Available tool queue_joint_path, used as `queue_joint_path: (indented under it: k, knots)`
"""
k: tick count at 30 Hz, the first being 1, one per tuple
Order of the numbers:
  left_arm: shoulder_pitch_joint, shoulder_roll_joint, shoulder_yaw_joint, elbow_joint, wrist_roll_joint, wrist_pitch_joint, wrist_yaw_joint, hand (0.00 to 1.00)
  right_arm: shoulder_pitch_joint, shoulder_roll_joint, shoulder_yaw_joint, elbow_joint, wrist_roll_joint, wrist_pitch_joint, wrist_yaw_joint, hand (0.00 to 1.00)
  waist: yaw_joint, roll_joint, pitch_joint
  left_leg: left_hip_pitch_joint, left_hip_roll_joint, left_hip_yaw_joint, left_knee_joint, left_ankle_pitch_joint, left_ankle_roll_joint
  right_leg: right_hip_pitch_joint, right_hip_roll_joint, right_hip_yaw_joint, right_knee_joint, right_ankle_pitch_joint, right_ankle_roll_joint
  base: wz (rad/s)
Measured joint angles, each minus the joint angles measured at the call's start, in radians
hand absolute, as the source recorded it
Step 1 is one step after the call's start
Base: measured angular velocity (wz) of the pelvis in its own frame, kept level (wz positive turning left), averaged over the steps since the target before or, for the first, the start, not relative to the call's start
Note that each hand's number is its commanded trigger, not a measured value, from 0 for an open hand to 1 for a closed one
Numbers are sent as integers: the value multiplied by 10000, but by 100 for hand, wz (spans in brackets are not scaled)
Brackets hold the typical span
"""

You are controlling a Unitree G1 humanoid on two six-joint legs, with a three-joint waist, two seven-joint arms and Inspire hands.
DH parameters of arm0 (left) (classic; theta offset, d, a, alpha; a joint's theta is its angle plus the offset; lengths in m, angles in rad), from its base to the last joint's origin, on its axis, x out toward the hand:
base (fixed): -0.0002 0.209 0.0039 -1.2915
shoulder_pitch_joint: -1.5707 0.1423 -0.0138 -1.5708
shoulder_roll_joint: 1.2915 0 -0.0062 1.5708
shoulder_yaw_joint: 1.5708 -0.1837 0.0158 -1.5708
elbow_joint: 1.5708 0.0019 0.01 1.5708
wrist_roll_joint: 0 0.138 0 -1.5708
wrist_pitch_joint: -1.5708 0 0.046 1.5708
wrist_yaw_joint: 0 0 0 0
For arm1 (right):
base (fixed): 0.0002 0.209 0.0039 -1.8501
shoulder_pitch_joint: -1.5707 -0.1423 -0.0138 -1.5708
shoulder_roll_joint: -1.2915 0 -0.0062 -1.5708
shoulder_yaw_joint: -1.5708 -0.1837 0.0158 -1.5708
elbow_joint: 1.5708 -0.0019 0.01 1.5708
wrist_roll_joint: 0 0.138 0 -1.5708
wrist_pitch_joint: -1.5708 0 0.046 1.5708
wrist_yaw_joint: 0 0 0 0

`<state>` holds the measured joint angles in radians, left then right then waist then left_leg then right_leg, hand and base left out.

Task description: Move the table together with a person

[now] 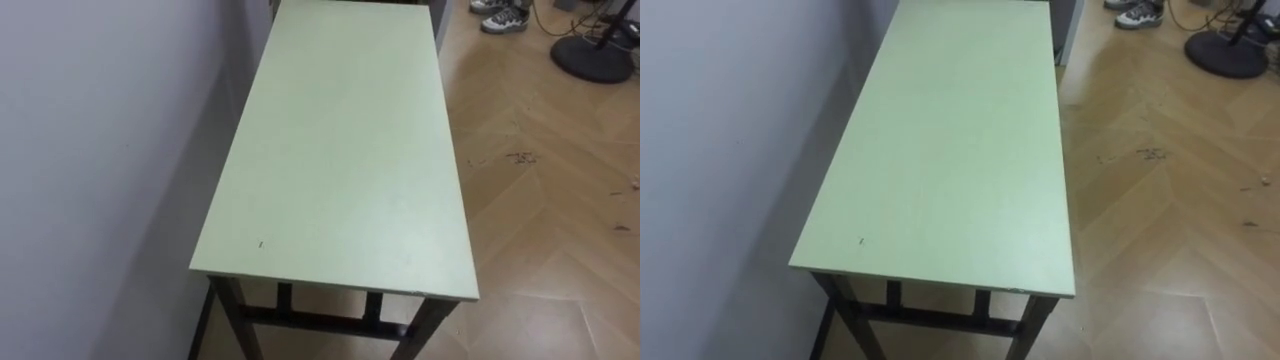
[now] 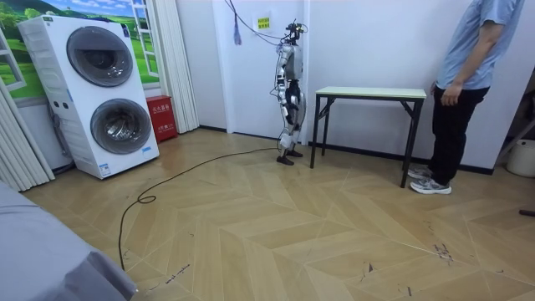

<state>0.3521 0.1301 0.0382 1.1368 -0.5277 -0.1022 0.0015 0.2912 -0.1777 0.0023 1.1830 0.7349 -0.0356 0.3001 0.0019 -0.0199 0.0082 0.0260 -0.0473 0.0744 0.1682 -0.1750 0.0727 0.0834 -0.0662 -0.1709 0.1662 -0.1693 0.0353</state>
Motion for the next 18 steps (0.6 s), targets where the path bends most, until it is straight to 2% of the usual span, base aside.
queue_joint_path:
  k: [2,9,18]
  knots:
    - [-185,-1,59,173,528,157,198,0,-111,99,-280,250,3,78,-11,0,-10,-25,2,-39,-10,-40,8,0,-2,-2,-16,-89,-15,-2,-1,6]
    - [-511,-8,492,215,2097,381,988,0,-556,141,-350,682,-81,505,-4,0,-21,-135,-18,-197,-53,-244,190,4,-3,-14,-41,-340,-157,-86,-13,11]
    - [-466,-39,620,241,2712,650,1715,0,-776,143,-362,643,-815,588,18,0,33,-148,-33,-200,-49,-332,91,-28,-46,6,-28,-489,-205,-148,-17,4]
